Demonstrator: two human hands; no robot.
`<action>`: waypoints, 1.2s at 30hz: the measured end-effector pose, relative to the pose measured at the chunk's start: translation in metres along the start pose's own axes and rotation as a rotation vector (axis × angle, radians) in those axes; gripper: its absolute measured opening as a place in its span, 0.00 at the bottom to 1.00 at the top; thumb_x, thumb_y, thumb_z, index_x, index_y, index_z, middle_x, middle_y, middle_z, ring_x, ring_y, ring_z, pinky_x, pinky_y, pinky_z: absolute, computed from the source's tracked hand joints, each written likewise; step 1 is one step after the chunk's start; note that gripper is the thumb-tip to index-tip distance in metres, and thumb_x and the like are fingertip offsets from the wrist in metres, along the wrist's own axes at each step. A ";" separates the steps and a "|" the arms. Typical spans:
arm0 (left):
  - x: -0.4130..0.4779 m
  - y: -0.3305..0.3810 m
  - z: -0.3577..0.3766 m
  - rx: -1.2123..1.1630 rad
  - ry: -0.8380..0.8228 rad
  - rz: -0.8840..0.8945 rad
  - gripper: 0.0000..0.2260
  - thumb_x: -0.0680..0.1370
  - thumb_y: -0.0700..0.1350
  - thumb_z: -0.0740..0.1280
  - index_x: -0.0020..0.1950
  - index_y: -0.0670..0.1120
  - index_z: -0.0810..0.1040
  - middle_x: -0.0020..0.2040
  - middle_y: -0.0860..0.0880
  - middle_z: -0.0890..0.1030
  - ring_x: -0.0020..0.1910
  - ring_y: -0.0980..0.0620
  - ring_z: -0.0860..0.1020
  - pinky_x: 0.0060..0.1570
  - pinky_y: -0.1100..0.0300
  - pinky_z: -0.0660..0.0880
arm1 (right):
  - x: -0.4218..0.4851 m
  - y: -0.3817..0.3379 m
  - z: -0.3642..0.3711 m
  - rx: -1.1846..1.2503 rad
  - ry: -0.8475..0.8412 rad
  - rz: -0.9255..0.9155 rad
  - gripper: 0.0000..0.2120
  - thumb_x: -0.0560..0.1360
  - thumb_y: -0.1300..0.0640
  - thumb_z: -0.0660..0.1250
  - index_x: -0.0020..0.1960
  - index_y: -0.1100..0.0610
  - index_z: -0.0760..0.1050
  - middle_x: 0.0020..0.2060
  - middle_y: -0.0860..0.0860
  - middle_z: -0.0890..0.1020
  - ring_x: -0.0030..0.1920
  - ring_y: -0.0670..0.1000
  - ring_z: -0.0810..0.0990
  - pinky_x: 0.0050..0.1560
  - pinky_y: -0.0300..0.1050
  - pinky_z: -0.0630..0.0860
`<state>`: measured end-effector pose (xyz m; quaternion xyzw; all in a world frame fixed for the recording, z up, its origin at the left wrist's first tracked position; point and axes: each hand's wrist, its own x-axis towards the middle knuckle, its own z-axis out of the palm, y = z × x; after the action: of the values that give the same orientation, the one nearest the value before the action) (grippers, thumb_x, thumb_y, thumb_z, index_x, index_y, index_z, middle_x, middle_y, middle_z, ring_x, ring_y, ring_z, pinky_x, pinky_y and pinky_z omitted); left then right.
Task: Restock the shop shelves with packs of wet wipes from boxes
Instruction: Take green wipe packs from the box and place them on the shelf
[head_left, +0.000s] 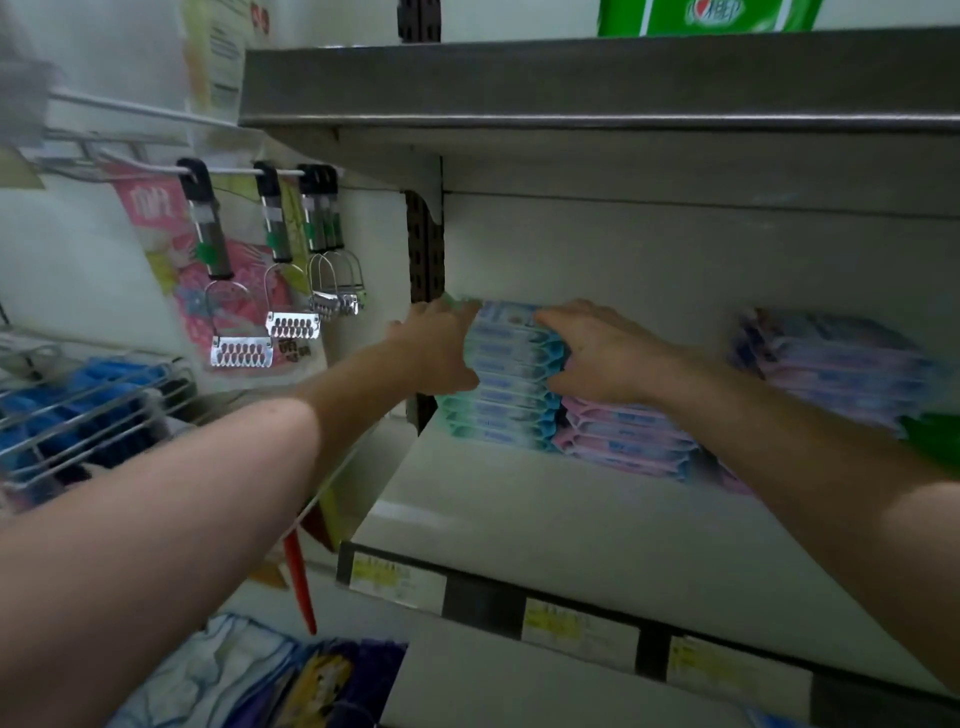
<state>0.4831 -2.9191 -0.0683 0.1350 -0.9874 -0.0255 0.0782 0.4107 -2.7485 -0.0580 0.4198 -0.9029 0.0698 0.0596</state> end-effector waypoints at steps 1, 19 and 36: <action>0.009 -0.002 0.007 0.049 -0.005 -0.001 0.44 0.73 0.52 0.71 0.79 0.50 0.45 0.78 0.43 0.52 0.76 0.42 0.52 0.71 0.42 0.55 | 0.008 -0.002 0.006 -0.049 0.011 0.006 0.33 0.73 0.54 0.69 0.74 0.51 0.59 0.67 0.56 0.65 0.66 0.58 0.66 0.62 0.49 0.68; 0.098 -0.017 0.068 0.328 0.226 0.137 0.44 0.73 0.62 0.67 0.78 0.49 0.44 0.77 0.45 0.53 0.75 0.44 0.55 0.71 0.36 0.51 | 0.082 0.011 0.088 -0.382 0.368 -0.016 0.28 0.64 0.59 0.67 0.62 0.67 0.75 0.57 0.60 0.81 0.56 0.59 0.81 0.55 0.55 0.77; 0.076 -0.048 0.041 -1.664 -0.249 -0.510 0.28 0.77 0.66 0.55 0.44 0.42 0.77 0.41 0.43 0.80 0.43 0.44 0.77 0.46 0.50 0.72 | 0.051 -0.024 0.096 0.061 -0.166 0.072 0.18 0.78 0.54 0.61 0.67 0.55 0.71 0.58 0.52 0.78 0.57 0.55 0.76 0.51 0.43 0.72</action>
<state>0.4164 -2.9851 -0.1013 0.2468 -0.5895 -0.7683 0.0349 0.3920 -2.8191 -0.1417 0.3932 -0.9167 0.0644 -0.0308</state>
